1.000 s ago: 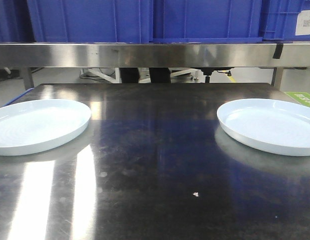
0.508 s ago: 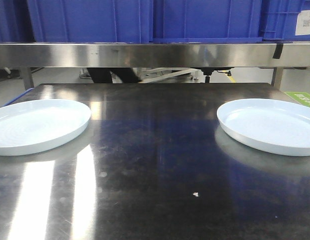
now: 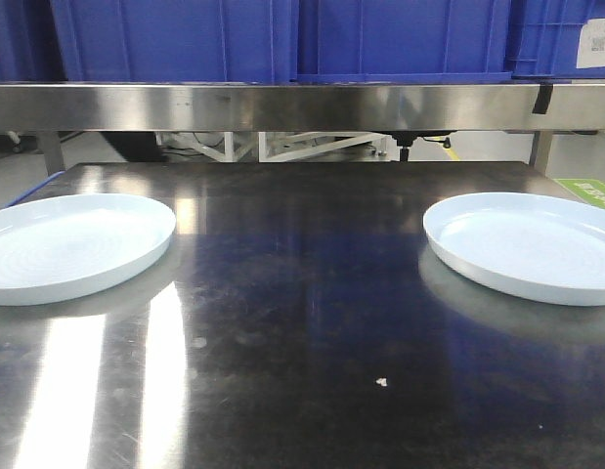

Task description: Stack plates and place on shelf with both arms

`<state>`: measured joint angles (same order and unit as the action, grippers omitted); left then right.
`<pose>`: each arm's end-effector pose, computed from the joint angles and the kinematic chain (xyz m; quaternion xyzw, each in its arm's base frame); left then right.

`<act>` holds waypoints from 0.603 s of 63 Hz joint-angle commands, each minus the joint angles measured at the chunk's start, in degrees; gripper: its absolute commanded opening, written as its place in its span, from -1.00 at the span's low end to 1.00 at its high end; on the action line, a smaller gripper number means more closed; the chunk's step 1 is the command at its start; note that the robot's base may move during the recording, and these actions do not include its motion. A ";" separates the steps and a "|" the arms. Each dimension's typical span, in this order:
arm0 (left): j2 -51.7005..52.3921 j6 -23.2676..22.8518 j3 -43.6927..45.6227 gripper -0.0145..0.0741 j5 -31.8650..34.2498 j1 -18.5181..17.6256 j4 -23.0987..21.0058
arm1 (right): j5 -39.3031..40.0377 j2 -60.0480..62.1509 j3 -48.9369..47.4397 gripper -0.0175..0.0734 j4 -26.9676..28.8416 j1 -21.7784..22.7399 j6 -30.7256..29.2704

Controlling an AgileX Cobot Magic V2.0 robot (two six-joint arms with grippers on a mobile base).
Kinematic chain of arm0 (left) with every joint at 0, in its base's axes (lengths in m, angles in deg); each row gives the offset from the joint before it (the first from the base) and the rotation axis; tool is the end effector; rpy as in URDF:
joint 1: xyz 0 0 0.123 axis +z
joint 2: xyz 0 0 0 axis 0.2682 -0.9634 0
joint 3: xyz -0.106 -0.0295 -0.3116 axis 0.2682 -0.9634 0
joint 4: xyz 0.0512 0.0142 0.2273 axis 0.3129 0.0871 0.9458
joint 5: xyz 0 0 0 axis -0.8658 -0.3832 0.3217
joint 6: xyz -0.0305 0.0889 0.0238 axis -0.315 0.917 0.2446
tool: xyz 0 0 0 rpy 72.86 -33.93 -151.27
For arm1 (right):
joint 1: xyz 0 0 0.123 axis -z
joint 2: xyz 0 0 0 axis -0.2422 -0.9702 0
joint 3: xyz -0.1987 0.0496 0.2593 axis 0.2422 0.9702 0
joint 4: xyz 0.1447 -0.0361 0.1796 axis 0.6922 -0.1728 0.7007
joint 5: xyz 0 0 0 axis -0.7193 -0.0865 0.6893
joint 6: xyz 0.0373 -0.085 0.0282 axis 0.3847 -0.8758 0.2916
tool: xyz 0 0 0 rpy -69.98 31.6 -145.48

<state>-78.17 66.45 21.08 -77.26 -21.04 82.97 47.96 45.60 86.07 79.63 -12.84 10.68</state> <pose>-0.0139 0.0013 0.2698 -0.0077 0.6127 -0.0856 0.7856 -0.0015 0.0006 0.1986 0.0336 0.7036 0.0228 0.7095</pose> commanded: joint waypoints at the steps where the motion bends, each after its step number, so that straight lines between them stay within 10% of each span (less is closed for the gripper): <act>1: -5.23 0.00 11.06 -0.48 -3.58 0.03 0.95 | 4.64 1.19 -0.88 -0.49 -0.59 0.14 0.00; 23: -35.93 0.00 39.11 -0.45 -28.78 0.03 0.84 | 4.56 1.19 -0.88 -0.49 -0.59 0.14 0.00; 38: -53.45 0.38 50.22 -0.08 -37.10 0.03 0.84 | 4.56 1.19 -0.88 -0.49 -0.59 0.14 0.00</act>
<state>-127.37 66.68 66.05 -115.29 -21.04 83.85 47.96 45.60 86.07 79.63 -12.84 10.68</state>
